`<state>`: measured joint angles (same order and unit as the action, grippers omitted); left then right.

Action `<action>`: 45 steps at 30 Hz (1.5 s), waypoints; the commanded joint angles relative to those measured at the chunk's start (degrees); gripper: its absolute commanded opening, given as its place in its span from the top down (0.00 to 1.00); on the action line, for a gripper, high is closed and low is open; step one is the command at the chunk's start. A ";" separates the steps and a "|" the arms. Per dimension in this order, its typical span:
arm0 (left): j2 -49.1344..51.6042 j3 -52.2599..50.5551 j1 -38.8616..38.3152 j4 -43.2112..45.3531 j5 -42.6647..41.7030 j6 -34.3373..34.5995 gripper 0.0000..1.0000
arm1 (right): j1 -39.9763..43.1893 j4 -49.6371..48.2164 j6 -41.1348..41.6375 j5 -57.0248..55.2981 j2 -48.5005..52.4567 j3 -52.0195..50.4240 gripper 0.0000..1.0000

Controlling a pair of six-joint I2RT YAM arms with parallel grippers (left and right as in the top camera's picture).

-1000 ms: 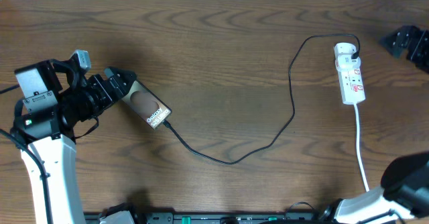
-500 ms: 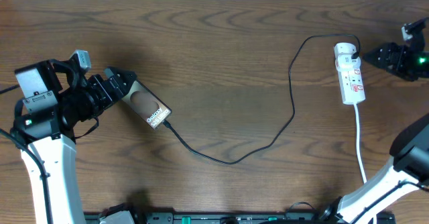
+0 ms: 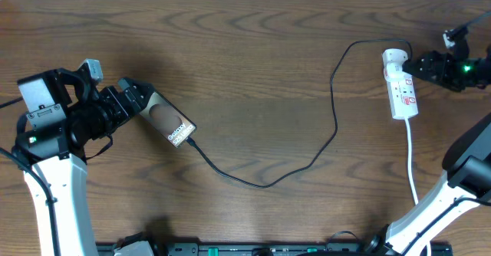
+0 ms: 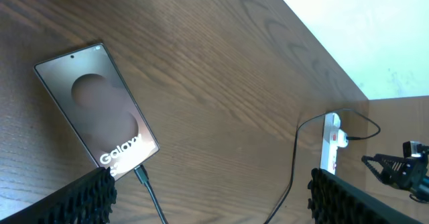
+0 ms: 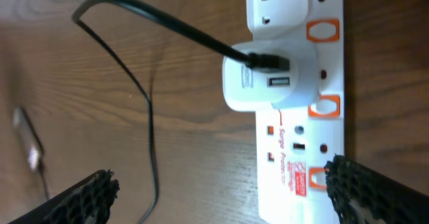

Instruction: Plug charger to phone and switch on socket

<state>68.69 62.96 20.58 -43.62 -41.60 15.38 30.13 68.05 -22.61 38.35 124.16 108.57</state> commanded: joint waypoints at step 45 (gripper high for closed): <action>-0.11 -0.28 0.24 -1.40 0.72 -0.35 0.09 | -4.92 -5.51 3.96 -3.69 7.02 0.07 0.01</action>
<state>68.69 62.96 20.58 -44.84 -41.58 15.35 26.33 62.76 -19.77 33.45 130.89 108.57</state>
